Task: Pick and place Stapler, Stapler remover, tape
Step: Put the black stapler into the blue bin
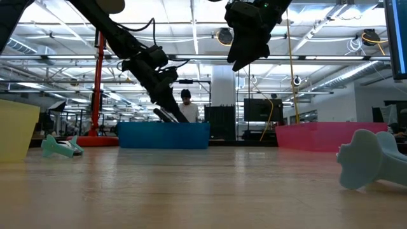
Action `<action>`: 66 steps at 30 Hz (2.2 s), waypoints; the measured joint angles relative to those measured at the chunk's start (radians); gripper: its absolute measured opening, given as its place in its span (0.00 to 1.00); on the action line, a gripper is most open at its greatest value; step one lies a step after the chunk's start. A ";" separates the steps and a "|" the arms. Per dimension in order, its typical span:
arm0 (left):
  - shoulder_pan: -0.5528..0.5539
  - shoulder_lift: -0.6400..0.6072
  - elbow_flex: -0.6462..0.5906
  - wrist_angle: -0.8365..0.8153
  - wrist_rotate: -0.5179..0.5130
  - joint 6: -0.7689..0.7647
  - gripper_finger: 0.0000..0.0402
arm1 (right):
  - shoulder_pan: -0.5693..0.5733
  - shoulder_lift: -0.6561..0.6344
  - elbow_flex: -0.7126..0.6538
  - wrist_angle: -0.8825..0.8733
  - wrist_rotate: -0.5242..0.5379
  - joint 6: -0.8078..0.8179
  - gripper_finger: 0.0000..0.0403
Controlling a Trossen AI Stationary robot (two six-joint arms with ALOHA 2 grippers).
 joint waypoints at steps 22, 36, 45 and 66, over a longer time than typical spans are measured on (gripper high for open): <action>-0.002 0.051 0.001 0.028 0.019 0.061 0.38 | 0.000 0.000 0.000 0.008 0.000 0.008 0.53; -0.007 0.057 0.002 -0.009 -0.026 0.087 0.44 | 0.000 0.000 0.000 0.059 -0.001 0.005 0.53; -0.025 0.056 0.131 -0.222 -0.089 0.136 0.44 | 0.000 0.000 0.000 0.059 -0.003 0.005 0.53; -0.099 0.056 0.188 -0.323 -0.331 0.195 0.57 | 0.000 0.000 0.000 0.059 -0.003 -0.019 0.53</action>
